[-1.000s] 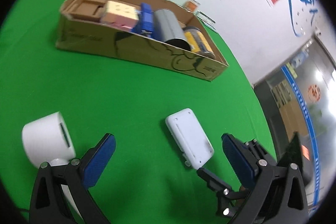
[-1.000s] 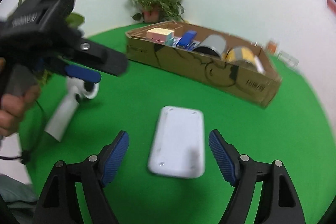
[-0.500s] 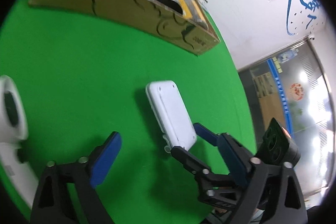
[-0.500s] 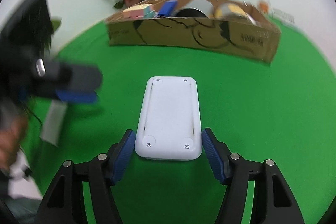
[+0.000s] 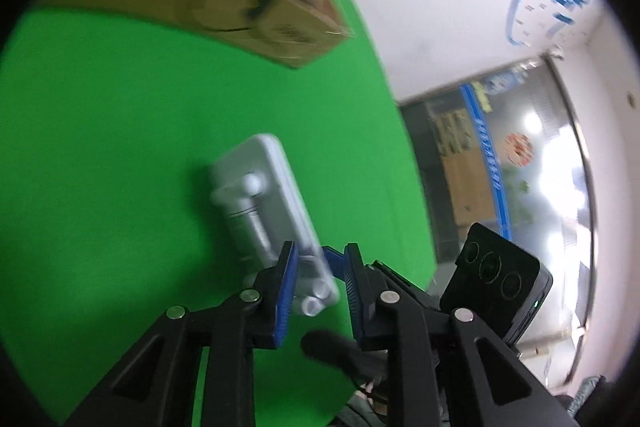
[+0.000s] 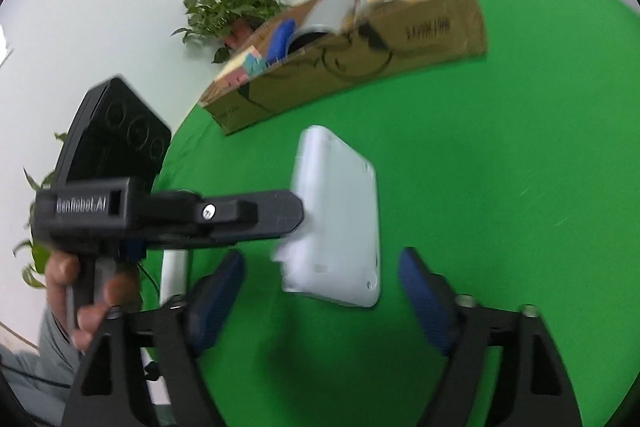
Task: Organize rigid objects
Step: 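Grasp the white phone stand with both grippers and lift it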
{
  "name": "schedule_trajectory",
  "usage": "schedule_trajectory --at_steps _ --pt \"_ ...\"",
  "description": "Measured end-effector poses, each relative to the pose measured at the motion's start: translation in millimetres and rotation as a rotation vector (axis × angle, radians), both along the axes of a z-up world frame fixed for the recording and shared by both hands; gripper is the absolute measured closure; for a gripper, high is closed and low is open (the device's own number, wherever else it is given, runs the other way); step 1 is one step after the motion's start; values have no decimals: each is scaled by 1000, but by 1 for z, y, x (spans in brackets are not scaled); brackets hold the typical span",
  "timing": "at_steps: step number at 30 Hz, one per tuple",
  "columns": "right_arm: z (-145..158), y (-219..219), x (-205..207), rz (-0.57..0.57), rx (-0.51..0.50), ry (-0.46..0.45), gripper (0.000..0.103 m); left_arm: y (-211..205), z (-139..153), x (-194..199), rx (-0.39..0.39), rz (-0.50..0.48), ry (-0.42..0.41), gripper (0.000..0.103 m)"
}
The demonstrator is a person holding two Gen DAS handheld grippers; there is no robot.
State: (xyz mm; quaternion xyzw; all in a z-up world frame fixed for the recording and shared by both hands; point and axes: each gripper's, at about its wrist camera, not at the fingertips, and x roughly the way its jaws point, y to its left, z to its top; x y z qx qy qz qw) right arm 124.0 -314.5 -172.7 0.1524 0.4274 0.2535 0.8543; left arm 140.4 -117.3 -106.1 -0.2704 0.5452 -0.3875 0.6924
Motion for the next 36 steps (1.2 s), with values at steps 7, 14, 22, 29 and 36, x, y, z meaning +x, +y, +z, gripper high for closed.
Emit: schedule_trajectory --at_steps 7,14,22,29,36 --pt "15 -27 -6 -100 -203 -95 16 -26 18 6 134 24 -99 37" --pt "-15 -13 10 -55 -302 -53 16 18 13 -9 268 177 -131 21" --pt "-33 22 11 -76 -492 -89 34 49 9 -23 269 203 -106 21" --pt "-25 27 6 -106 -376 -14 39 38 -4 -19 190 130 -52 22" --pt "-24 38 1 -56 -140 90 39 32 -17 -16 139 71 4 39"
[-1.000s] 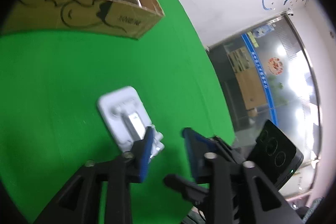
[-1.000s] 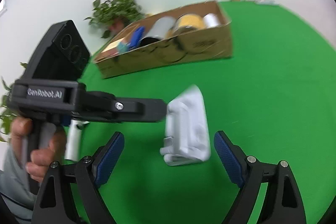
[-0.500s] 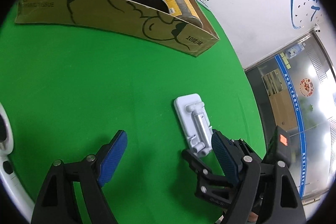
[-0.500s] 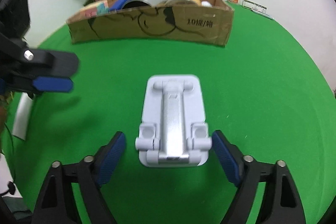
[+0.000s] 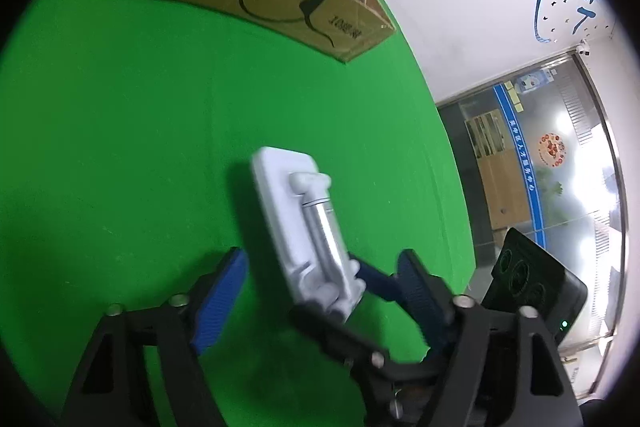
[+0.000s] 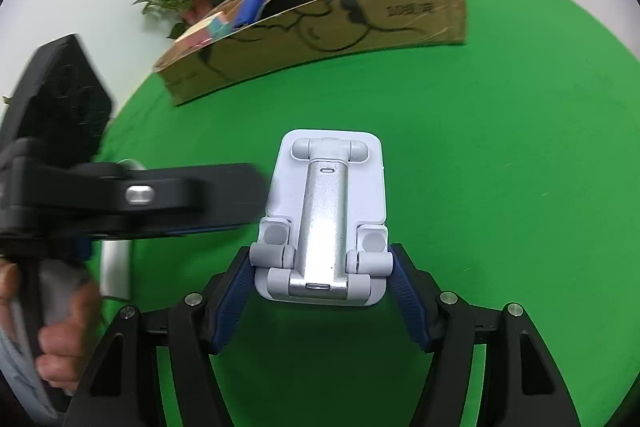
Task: Organize rigid objects
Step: 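Grasp the white phone stand with both grippers and lift it, then carry the phone stand over the box toward the silver cylinder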
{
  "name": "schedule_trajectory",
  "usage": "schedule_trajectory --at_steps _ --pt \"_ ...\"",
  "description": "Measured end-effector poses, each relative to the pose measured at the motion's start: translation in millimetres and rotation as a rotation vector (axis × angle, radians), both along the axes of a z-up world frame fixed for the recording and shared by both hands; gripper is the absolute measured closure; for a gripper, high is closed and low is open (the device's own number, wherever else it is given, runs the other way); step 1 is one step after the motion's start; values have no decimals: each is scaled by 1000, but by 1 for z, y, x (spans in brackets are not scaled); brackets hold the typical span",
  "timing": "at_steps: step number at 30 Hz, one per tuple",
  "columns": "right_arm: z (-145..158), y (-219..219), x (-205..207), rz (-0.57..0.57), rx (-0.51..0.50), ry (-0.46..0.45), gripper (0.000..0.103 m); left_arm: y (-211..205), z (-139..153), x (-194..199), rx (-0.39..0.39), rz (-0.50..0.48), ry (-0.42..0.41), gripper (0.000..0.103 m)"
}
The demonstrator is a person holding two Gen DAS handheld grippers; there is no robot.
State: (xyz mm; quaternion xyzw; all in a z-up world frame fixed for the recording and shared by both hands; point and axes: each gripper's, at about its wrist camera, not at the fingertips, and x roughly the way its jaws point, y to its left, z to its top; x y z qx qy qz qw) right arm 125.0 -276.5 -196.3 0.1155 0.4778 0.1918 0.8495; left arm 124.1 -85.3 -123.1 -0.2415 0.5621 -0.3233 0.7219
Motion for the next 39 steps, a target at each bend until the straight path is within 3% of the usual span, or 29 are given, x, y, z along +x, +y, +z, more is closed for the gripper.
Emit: schedule_trajectory --at_steps 6,12,24,32,39 --pt "1 10 -3 33 36 11 39 -6 -6 0 71 -28 12 64" --pt "11 19 -5 45 25 -26 39 7 1 -5 38 -11 -15 67" --pt "82 27 1 70 5 -235 39 21 79 5 6 7 -211 73" --pt "124 56 39 123 21 -318 39 53 118 28 27 63 -311 73" --pt "152 96 87 146 29 -320 39 75 137 75 38 92 -323 74"
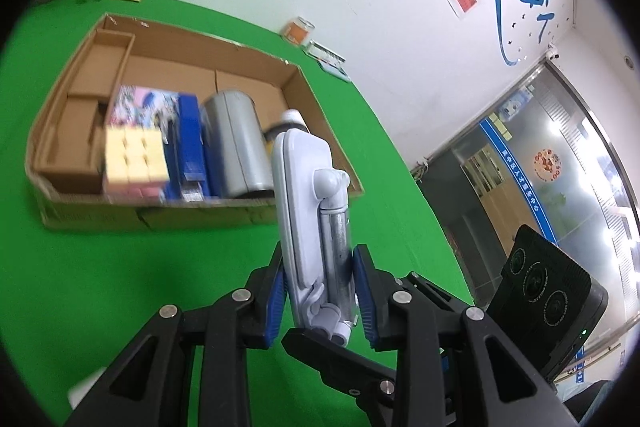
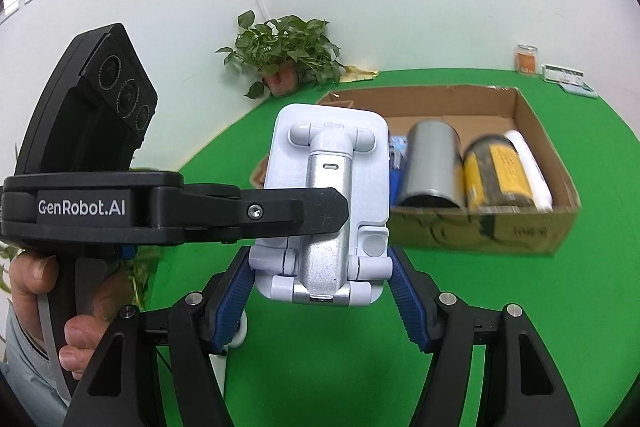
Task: Organize rigid objects
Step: 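Carry the phone stand over the box toward the silver cylinder, then lower the phone stand into the box beside the cylinder, open both grippers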
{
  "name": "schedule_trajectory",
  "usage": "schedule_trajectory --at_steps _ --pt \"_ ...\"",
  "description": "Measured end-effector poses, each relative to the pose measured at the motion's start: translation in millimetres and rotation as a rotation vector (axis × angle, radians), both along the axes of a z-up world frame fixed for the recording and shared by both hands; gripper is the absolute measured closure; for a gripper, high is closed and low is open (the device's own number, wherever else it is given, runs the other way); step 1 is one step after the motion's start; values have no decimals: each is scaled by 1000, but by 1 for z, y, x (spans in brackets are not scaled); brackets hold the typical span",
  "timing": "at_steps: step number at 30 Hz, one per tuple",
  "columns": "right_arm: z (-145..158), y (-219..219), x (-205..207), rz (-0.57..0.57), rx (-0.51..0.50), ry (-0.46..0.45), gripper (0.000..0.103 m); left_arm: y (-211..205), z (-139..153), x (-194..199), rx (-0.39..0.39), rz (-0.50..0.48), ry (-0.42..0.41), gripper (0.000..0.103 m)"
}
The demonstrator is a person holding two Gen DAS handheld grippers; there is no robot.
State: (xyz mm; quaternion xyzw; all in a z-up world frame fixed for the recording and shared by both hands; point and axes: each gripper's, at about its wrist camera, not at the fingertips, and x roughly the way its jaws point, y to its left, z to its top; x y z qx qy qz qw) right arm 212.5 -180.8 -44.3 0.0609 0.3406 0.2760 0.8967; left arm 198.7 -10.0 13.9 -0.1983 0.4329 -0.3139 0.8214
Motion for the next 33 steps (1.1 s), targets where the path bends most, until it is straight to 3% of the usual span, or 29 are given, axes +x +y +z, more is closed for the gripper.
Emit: schedule_trajectory --at_steps 10,16,22,27,33 --pt "2 18 103 9 78 130 40 6 -2 92 32 -14 75 76" --pt "-17 14 171 17 101 237 39 2 -21 145 42 -18 164 77" --pt "-45 13 206 15 104 337 37 0 -49 169 45 -7 252 78" --pt "-42 16 205 22 49 288 28 -2 -66 175 92 28 308 80" --pt "-35 10 177 5 3 201 32 -1 -66 171 80 24 298 80"
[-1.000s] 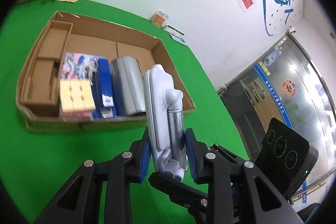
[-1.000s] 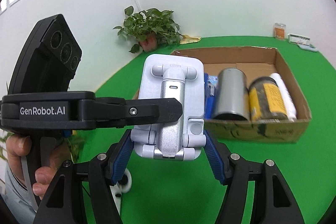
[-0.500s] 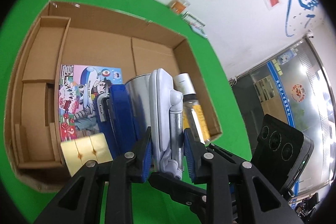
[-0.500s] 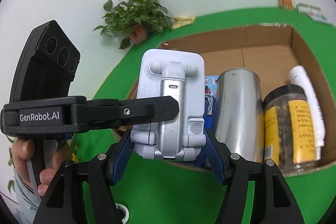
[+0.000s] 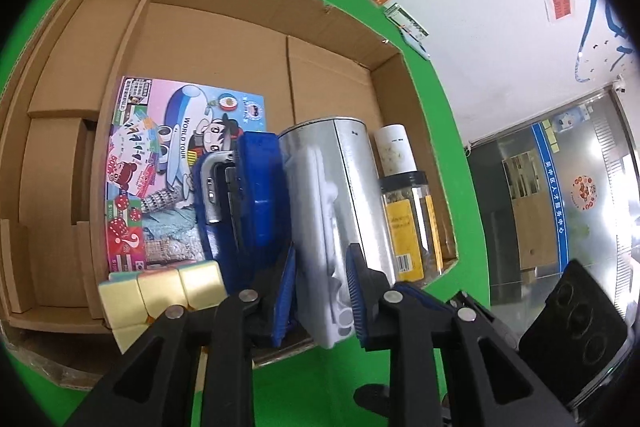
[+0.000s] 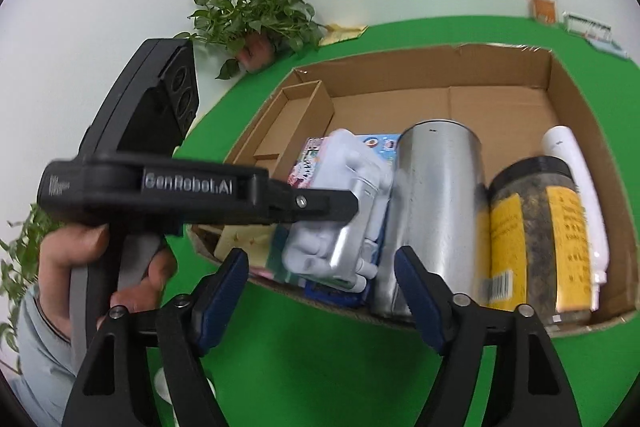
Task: Organize rigid objects
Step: 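Lower the phone stand into the box beside the cylinder, open both grippers, then move the left gripper to the white handheld fan's handle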
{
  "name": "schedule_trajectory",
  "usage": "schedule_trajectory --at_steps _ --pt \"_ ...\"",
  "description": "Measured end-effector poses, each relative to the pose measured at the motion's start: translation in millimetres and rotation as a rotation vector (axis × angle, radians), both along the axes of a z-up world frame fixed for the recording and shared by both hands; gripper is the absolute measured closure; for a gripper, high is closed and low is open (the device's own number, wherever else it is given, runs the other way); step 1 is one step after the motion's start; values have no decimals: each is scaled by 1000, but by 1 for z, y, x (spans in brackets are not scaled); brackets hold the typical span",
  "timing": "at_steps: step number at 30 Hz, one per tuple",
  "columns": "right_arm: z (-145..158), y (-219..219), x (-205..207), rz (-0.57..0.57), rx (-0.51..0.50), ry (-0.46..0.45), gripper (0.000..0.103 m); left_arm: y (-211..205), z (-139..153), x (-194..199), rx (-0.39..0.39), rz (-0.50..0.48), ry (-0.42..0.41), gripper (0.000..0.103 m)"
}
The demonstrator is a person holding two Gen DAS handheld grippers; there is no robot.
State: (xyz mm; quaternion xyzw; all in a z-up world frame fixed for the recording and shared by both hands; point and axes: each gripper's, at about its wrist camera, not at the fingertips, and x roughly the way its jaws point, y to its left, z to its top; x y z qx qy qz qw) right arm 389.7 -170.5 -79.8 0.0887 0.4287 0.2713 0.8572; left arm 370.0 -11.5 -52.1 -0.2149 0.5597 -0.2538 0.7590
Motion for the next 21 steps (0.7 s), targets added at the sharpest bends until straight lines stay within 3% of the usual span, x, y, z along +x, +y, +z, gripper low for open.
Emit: schedule_trajectory --at_steps 3,4,5,7,9,11,13,16,21 --pt "1 -5 -17 -32 -25 -38 32 8 13 -6 30 49 -68 76" --pt "1 -6 -23 -46 -37 -53 26 12 20 -10 37 67 -99 76" --pt "1 -8 -30 -67 -51 -74 13 17 29 -16 48 84 -140 74" --pt "1 -9 -44 -110 -83 -125 0 23 47 -35 100 120 -245 62" --pt "0 -9 -56 -134 -111 -153 1 25 70 -68 185 165 -406 29" --pt "-2 -7 -68 -146 -134 -174 1 30 86 -104 270 213 -546 10" --pt "-4 -1 -80 -140 -157 -208 1 38 95 -145 341 268 -656 8" --pt "-4 7 -100 -122 -184 -245 1 57 93 -184 393 325 -640 8" --pt "1 20 -146 -51 -172 -278 1 96 66 -234 429 399 -479 8"
